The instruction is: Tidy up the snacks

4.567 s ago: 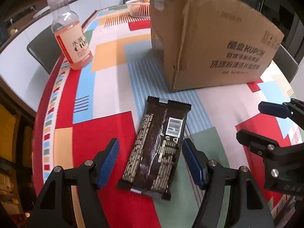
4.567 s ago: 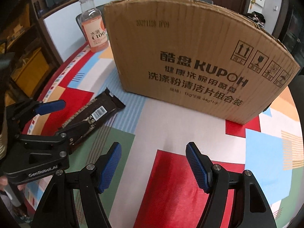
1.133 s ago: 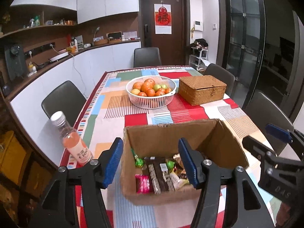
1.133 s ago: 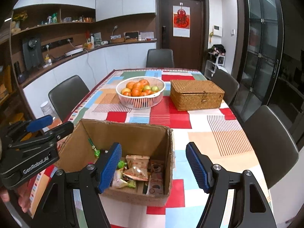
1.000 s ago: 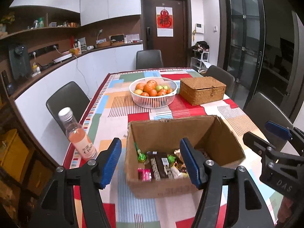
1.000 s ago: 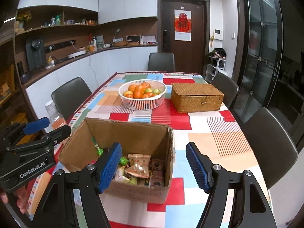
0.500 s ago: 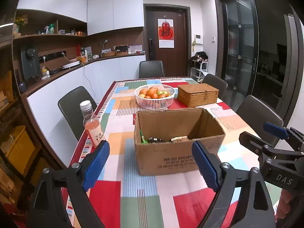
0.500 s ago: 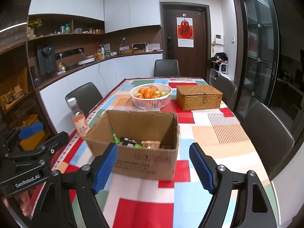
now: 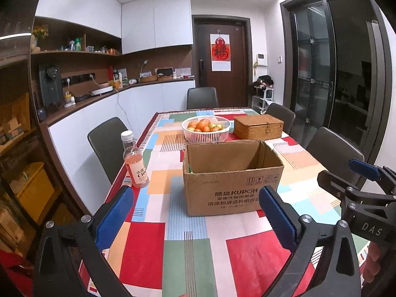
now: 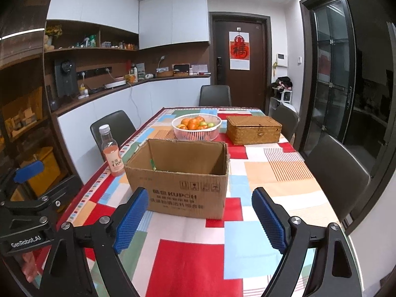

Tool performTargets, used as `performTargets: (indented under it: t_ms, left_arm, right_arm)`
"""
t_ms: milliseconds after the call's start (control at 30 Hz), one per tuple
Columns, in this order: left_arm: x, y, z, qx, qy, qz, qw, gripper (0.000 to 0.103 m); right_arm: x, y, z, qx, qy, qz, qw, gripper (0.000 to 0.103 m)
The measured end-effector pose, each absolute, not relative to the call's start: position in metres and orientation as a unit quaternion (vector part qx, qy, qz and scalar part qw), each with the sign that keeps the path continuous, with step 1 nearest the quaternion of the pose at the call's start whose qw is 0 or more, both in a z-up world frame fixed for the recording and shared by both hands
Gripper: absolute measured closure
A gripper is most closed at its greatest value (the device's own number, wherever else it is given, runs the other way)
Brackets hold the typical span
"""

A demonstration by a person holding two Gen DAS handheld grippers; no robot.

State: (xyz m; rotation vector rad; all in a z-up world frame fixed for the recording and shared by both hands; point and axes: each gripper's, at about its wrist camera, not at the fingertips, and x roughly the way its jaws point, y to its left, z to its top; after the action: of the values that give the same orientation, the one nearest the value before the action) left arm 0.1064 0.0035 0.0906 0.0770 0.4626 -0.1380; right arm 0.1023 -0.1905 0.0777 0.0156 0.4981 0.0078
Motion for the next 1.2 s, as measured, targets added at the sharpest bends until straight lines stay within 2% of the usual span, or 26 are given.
performTargets:
  t_ms: [200,1200]
  left_arm:
    - [0.096,0.002,0.095,0.049,0.217,-0.073,0.972,0.0]
    - [0.086,0.006,0.096,0.052,0.198,-0.066,0.977,0.0]
  right_arm:
    - [0.088,-0.195,0.084,0.013,0.233,-0.004,0.972,0.013]
    - [0.08,-0.191,0.08,0.007,0.246,-0.002,0.969,0.012]
